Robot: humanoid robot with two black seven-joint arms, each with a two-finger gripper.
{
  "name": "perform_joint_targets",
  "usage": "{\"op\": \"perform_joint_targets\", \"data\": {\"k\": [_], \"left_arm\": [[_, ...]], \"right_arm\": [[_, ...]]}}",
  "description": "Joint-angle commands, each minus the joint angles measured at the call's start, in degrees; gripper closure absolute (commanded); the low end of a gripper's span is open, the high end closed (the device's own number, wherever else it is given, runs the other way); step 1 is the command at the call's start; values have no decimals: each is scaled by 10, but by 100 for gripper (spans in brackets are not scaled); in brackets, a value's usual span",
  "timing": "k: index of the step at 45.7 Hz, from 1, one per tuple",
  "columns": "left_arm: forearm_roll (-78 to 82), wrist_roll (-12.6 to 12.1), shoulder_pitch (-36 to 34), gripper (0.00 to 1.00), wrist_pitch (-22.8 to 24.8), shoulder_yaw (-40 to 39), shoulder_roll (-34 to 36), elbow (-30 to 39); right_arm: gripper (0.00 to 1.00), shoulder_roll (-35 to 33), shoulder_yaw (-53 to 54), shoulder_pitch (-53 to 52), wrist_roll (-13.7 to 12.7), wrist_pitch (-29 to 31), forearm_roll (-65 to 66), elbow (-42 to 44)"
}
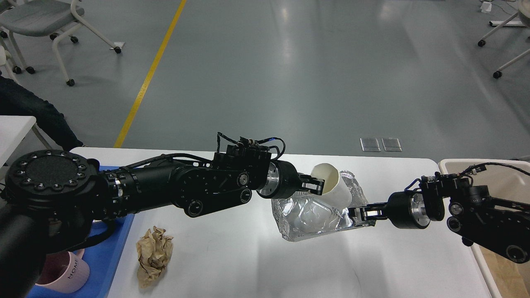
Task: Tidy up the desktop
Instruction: 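Lift the paper cup with the left gripper and carry it over the foil tray, then release the cup into the foil tray and raise the left gripper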
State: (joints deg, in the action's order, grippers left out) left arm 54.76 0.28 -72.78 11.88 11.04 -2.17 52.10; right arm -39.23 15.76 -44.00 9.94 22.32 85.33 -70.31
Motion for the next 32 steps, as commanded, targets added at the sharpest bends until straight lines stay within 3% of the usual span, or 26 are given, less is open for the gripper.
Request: {"op": "perform_joint_targets", "data": {"k": [1, 12, 16, 26, 32], "left_arm": [[0, -2, 1, 100, 3, 13, -20, -28], [-2, -8, 4, 95, 2, 15, -51, -68], [-13, -11, 3, 85, 1, 14, -60, -76], [-51, -10, 4, 45, -6, 6, -61, -78], [-68, -9, 1, 36, -12, -20, -60, -77]], "right_arm": [[100, -1, 1, 0, 0, 0, 0, -6], [100, -4, 5, 0, 0, 0, -7, -14], [100, -4, 5, 0, 0, 0, -7, -18], [100, -4, 5, 5, 0, 0, -7, -18], [100, -4, 4, 5, 0, 0, -7, -17]]}}
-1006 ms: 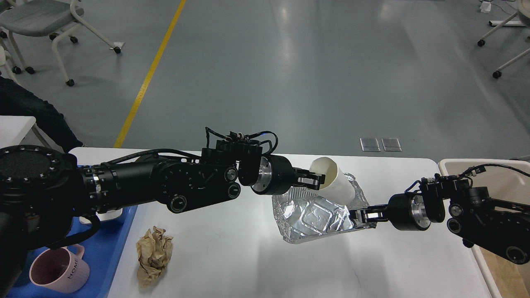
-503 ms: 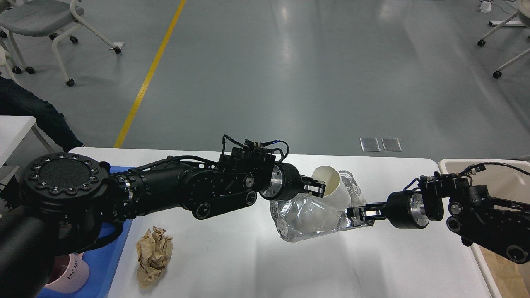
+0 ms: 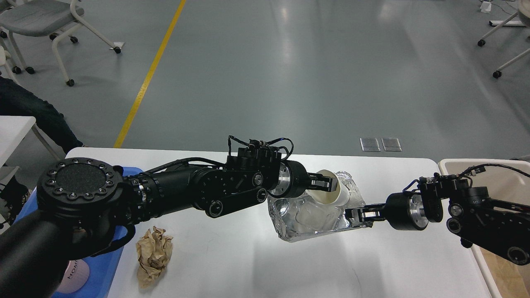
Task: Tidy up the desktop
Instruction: 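Release the cup into the foil tray and raise the left gripper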
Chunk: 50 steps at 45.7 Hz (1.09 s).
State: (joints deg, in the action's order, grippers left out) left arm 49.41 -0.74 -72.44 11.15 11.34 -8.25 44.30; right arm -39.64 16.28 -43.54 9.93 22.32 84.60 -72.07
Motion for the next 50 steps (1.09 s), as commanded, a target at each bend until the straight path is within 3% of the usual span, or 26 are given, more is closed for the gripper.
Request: {"op": "perform_joint_targets", "data": {"k": [1, 20, 27, 32, 50], "left_arm": [[-19, 1, -3, 36, -4, -31, 1, 1], [-27, 1, -5, 36, -30, -63, 12, 2], [-28, 0, -6, 36, -31, -89, 53, 18], [-29, 0, -7, 36, -26, -95, 112, 47], [-34, 0, 19, 29, -8, -90, 446, 250]], "right_arm": [[100, 0, -1, 0, 0, 0, 0, 1], [100, -1, -1, 2, 0, 0, 0, 1], [100, -7, -1, 3, 0, -1, 0, 1], [100, -7, -1, 6, 0, -1, 0, 1], [100, -4, -3, 7, 0, -1, 0, 2]]}}
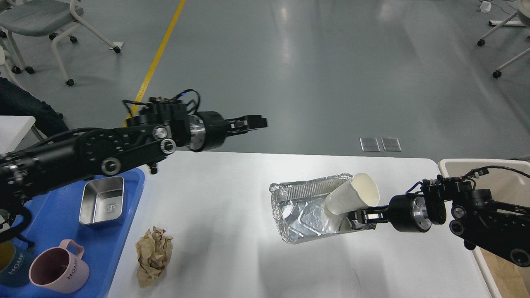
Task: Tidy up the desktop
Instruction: 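Release the cup into the foil tray and raise the left gripper, then lower the left gripper to the crumpled brown paper and grasp it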
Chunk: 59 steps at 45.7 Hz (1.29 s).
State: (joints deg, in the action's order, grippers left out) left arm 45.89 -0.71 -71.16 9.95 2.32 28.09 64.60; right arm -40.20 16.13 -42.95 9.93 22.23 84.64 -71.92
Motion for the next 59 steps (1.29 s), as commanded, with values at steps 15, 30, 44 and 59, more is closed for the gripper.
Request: {"op": "perform_joint_targets", "data": {"k": [15, 30, 44, 59], "left_arm": [[3, 8, 44, 28, -16, -10, 269, 143], [3, 11, 115, 12, -24, -9, 453, 223], [-3, 60, 172, 11, -49, -7, 529, 224], [-32, 60, 195, 11, -62, -4, 543, 223]], "right_arm": [[100, -1, -1, 3, 0, 0, 0, 0], [100, -1, -1, 13, 0, -6, 0, 0], [100, -5, -1, 13, 0, -6, 0, -1], [100, -6, -1, 13, 0, -6, 0, 0]]}}
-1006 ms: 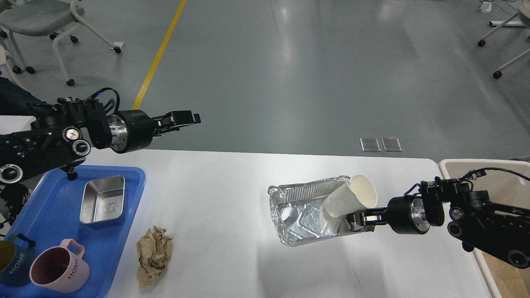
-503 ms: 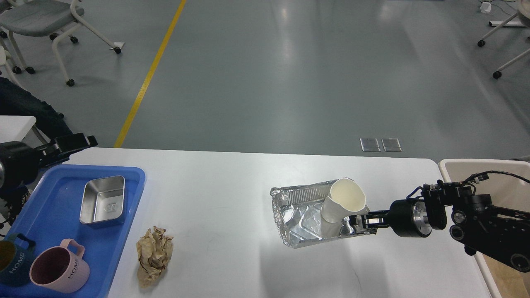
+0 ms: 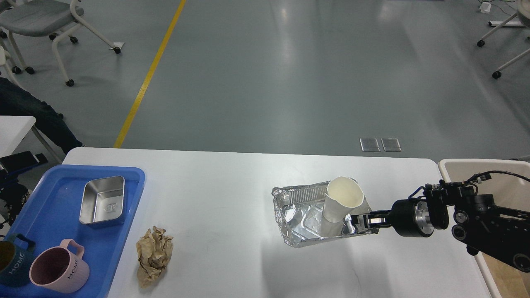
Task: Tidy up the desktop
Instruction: 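Lower the left gripper to the crumpled brown paper and grasp it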
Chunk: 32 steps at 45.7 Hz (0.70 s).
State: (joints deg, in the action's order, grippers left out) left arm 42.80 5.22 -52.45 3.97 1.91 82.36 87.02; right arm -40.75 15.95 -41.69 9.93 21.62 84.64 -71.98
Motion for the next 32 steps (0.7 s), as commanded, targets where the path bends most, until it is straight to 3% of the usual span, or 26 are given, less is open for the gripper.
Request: {"op": "perform_joint_targets", "data": {"k": [1, 18, 25, 32], "left_arm": [[-1, 0, 9, 11, -1, 1, -2, -1], [11, -10, 45, 11, -19, 4, -149, -10], [35, -28, 52, 11, -20, 5, -217, -11], [52, -36, 74, 11, -19, 27, -245, -25]], "right_arm": [[100, 1, 0, 0, 0, 0, 0, 1], [100, -1, 0, 0, 0, -1, 0, -1], [100, 0, 0, 1, 0, -1, 0, -1], [100, -1, 1, 2, 0, -1, 0, -1]]}}
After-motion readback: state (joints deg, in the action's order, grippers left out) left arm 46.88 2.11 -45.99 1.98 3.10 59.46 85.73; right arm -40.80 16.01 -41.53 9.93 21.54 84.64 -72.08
